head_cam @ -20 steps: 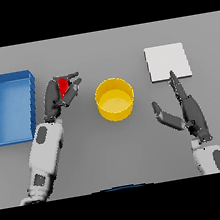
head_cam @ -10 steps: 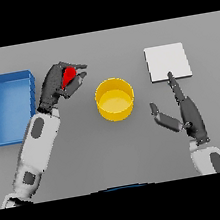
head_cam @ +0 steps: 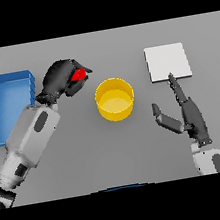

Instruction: Pick up the red beaker and tilt it to pour out 1 green nut into yellow bowl. Pick up the yellow bowl and place it on the metallic measuring scale.

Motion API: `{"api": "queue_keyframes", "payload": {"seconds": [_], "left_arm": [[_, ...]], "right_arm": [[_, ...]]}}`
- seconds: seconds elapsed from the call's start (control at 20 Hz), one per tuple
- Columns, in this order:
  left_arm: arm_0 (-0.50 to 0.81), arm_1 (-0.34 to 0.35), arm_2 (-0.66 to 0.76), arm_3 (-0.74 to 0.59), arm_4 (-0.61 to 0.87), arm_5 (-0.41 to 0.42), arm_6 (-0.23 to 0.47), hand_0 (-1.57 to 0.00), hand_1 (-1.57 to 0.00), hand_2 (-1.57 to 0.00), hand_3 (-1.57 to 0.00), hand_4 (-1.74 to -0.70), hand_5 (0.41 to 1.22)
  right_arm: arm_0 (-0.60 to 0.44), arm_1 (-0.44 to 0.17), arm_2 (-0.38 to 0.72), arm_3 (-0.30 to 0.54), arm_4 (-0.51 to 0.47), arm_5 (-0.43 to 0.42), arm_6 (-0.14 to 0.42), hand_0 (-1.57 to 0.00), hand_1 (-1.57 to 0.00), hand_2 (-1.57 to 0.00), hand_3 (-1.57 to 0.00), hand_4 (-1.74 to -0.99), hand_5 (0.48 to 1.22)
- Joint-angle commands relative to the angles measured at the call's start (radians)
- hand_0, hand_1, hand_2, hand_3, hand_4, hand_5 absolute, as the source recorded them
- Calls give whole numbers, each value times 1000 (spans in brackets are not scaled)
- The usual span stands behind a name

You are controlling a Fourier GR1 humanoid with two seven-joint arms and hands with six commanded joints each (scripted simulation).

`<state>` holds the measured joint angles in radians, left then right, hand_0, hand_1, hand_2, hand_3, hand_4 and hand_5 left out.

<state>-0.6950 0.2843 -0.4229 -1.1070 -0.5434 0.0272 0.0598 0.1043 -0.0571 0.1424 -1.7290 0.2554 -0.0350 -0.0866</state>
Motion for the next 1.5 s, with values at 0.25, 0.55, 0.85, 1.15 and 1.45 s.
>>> {"api": "queue_keyframes", "payload": {"seconds": [0.25, 0.55, 0.85, 1.15, 1.45], "left_arm": [[-171, 38, -196, 121, -194, -76, -15, -1570, -1570, -1570, -1570, -1740, 1193], [-339, 23, -374, 231, -308, -222, -51, -1571, -1571, -1571, -1571, -1672, 1214], [-437, 16, -530, 280, -384, -301, -80, -1571, -1571, -1571, -1571, -1720, 1219], [-518, 2, -678, 330, -469, -296, -111, -1571, -1571, -1571, -1571, -1735, 1220], [-607, -34, -830, 390, -564, -270, -146, -1571, -1571, -1571, -1571, -1734, 1221]], "right_arm": [[4, 8, -1, 11, -6, 0, -8, 1, 1, 1, 1, -1264, 717], [-25, 21, -7, 21, 1, -21, -2, 1, 1, 1, 1, -1237, 671], [-14, 32, -1, 26, 24, -45, -9, 1, 1, 1, 1, -1195, 647], [-13, 32, -10, 28, 17, -49, -3, 1, 1, 1, 1, -1180, 630], [-9, 28, -4, 8, 23, -44, 10, 1, 1, 1, 1, -1162, 627]]}}
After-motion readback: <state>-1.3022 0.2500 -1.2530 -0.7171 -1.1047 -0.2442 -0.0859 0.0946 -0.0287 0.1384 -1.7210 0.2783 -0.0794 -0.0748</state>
